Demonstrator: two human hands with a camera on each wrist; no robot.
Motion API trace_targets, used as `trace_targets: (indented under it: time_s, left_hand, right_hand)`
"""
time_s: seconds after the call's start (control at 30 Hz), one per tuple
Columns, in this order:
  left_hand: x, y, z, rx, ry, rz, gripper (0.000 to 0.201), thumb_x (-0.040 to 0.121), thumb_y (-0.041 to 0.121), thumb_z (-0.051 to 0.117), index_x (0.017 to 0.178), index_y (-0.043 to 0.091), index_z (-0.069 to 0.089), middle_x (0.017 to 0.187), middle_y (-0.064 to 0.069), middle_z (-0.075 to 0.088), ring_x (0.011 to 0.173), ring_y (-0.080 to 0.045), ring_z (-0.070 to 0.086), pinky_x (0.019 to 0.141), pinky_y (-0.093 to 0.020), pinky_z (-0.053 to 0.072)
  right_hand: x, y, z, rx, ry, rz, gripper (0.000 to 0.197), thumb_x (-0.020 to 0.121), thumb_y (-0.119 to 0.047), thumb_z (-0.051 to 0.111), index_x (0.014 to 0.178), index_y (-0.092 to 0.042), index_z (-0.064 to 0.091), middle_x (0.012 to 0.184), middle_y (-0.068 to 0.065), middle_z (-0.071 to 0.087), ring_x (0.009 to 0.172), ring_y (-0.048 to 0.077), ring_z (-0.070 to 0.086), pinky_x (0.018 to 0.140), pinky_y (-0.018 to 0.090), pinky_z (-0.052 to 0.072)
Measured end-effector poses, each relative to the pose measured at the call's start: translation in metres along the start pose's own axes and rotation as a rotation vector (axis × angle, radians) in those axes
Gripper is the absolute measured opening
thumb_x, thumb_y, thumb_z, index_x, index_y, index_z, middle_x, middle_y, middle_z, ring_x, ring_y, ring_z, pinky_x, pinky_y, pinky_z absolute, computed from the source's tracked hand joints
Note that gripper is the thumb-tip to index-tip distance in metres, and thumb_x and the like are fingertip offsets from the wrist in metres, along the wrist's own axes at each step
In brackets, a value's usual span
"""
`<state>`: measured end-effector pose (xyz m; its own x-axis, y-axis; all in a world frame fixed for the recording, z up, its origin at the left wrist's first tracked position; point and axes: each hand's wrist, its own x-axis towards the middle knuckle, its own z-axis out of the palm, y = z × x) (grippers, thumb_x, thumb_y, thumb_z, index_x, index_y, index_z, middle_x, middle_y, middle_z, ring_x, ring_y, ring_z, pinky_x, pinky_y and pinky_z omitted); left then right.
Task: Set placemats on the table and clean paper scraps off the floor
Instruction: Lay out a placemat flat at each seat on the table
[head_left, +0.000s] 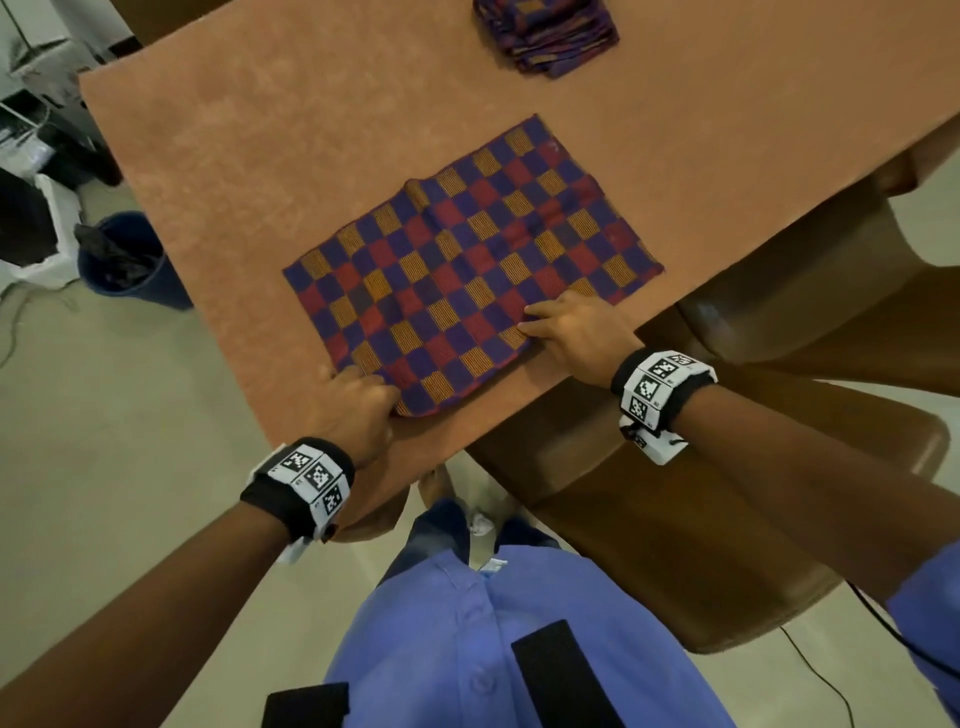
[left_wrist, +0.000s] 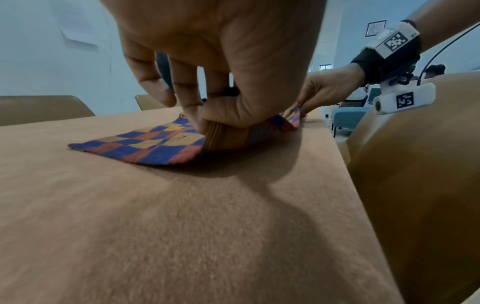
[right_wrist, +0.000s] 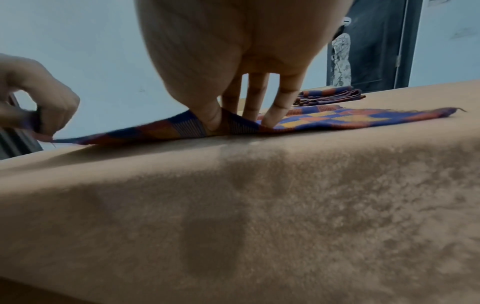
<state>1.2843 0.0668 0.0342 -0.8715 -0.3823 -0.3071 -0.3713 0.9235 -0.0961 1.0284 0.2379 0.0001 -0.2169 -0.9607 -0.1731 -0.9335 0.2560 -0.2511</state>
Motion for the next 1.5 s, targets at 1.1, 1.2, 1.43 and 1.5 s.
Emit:
trace_targets:
  time_s: [1.1, 1.2, 1.43, 1.5]
  left_hand:
    - [0.168, -0.075, -0.032, -0.272, -0.276, -0.07, 0.112, 0.064, 0.074, 0.066, 0.15, 0.044, 0.001, 0.162, 0.0, -0.011, 0.148, -0.033, -0.011, 0.112, -0.068, 0.01]
    - [0.203, -0.073, -0.046, -0.341, -0.302, -0.074, 0.115, 0.061, 0.065, 0.076, 0.149, 0.045, 0.005, 0.161, 0.004, -0.012, 0.148, -0.031, -0.01, 0.109, -0.073, 0.013]
    - [0.225, -0.072, -0.046, -0.408, -0.396, -0.113, 0.119, 0.062, 0.047, 0.085, 0.149, 0.045, 0.004, 0.16, 0.006, -0.02, 0.147, -0.034, -0.014, 0.105, -0.075, 0.018]
    - [0.225, -0.071, -0.047, -0.418, -0.404, -0.119, 0.118, 0.063, 0.045, 0.085, 0.149, 0.045, 0.005, 0.159, 0.007, -0.022, 0.147, -0.034, -0.016, 0.105, -0.076, 0.018]
  right_hand:
    - [0.175, 0.103, -0.061, 0.031, -0.027, 0.253, 0.063, 0.09, -0.049, 0.058, 0.144, -0.02, 0.043, 0.148, 0.016, 0.039, 0.133, 0.036, 0.04, 0.107, 0.046, 0.036]
    - [0.21, 0.119, -0.077, 0.074, 0.098, 0.302, 0.059, 0.085, -0.036, 0.065, 0.138, -0.015, 0.048, 0.139, 0.019, 0.048, 0.125, 0.038, 0.047, 0.104, 0.043, 0.037]
    - [0.295, 0.162, -0.107, 0.021, 0.293, 0.463, 0.055, 0.087, -0.023, 0.051, 0.142, -0.016, 0.044, 0.147, 0.017, 0.039, 0.121, 0.045, 0.044, 0.101, 0.049, 0.038]
    - [0.312, 0.174, -0.112, -0.012, 0.291, 0.489, 0.052, 0.089, -0.022, 0.047, 0.141, -0.017, 0.044, 0.143, 0.02, 0.042, 0.118, 0.047, 0.044, 0.1, 0.049, 0.037]
